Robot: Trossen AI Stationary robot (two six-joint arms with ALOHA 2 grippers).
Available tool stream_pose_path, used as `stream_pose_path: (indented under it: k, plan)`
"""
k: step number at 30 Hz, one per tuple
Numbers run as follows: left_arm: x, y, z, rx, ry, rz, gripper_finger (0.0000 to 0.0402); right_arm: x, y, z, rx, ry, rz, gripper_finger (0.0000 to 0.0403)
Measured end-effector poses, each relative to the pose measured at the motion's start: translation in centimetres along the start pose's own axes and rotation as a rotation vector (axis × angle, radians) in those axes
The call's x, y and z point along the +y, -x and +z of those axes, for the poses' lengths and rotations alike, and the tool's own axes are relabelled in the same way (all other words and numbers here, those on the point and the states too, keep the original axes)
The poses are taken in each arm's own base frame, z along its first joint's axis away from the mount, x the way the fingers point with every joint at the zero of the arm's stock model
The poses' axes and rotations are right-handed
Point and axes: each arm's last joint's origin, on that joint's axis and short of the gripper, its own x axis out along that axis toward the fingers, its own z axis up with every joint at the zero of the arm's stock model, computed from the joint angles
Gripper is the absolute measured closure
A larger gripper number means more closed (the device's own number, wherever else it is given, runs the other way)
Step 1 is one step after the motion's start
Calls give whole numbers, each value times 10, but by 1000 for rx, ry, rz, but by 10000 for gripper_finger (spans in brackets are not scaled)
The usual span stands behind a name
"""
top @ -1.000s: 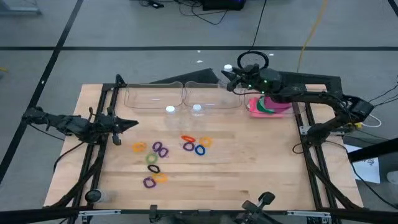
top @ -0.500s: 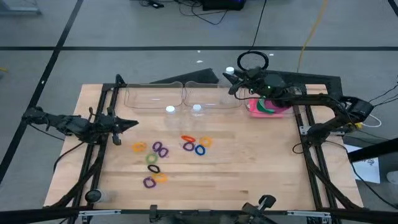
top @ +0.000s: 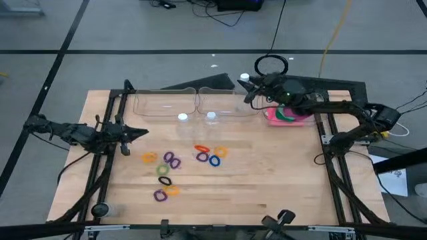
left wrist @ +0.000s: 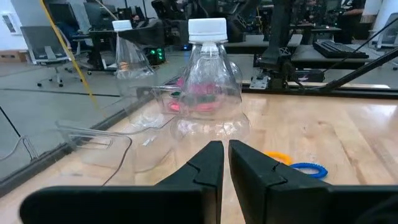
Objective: Pick & Place Sports Items
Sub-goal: Put the right plastic bottle into the middle transparent bin, then put the left plastic bottle into the middle transparent bin
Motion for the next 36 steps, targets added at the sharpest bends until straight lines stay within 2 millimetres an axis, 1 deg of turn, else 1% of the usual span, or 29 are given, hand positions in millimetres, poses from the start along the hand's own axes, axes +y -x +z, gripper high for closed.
stream_pose_path:
  k: [3,5,10,14,18,28,36]
  plan:
    - [0,0,0,0,0,0,376,2,0,0,0,4,5,294]
    - [0,0,0,0,0,0,376,3,0,0,-1,4,7,286]
    - [0,0,0,0,0,0,376,4,0,-1,7,2,8,247]
    - [0,0,0,0,-1,0,376,4,0,-2,12,-39,7,218]
    - [0,0,0,0,-1,0,376,4,4,3,28,-63,6,195]
    - [0,0,0,0,-2,0,376,6,25,40,-2,-55,11,152]
    - [0,0,0,-2,-1,0,376,18,50,69,0,-18,59,137]
